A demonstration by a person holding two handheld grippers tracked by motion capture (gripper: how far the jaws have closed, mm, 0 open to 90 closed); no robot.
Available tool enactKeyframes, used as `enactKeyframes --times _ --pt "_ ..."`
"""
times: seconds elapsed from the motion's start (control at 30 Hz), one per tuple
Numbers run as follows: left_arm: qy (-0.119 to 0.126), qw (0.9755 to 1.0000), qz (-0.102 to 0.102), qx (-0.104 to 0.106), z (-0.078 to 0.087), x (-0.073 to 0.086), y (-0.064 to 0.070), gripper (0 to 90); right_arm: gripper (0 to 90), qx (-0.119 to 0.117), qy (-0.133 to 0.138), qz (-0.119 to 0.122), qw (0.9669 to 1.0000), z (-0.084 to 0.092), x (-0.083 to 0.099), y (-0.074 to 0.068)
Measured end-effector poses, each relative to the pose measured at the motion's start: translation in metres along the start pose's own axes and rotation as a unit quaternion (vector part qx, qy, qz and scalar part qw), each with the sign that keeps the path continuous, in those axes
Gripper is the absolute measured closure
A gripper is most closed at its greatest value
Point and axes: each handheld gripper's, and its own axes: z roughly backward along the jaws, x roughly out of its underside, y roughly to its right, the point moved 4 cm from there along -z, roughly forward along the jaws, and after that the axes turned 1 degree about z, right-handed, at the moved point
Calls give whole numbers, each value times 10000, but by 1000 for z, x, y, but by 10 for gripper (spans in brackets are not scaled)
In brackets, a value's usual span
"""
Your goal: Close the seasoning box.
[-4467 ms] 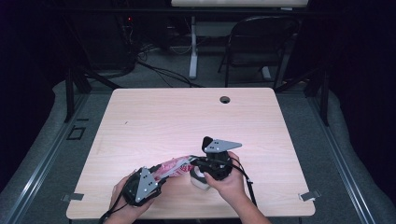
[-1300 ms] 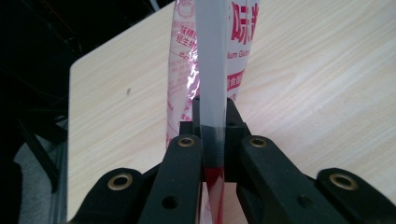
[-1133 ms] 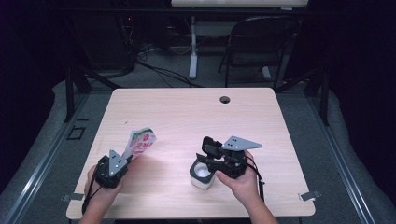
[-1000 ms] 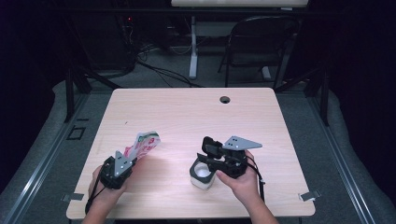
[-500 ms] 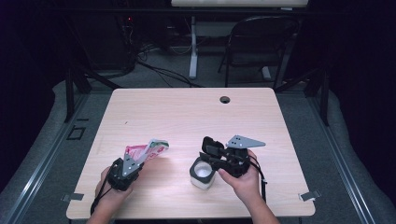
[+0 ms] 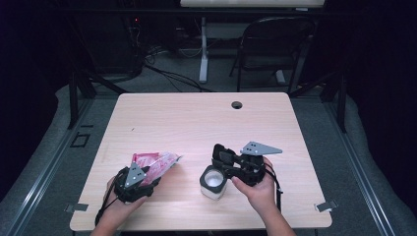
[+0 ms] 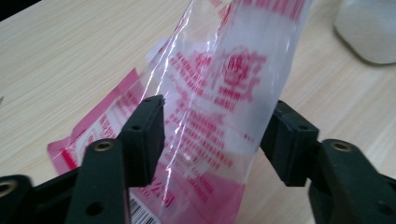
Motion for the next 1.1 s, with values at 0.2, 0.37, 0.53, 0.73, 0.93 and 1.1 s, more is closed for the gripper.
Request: enactKeyframes --times 0.2,0.37,0.53,0.73,0.93,1.1 --pt "68 9995 6 301 2 -6 10 389 549 76 57 22 10000 5 -3 2" --pt "27 9988 4 498 3 -11 18 354 534 174 109 26 9998 10 -7 6" --pt "-59 9991 15 415 0 -9 19 333 520 350 157 36 9993 14 -8 11" --pt "-74 9995 94 294 0 -8 14 332 516 575 156 -81 9982 20 -9 23" --pt "-60 9995 159 265 3 -10 14 340 517 699 113 -249 9972 22 -5 35" --pt "-39 9995 145 270 4 -12 16 343 540 754 10 -269 9968 19 -2 39"
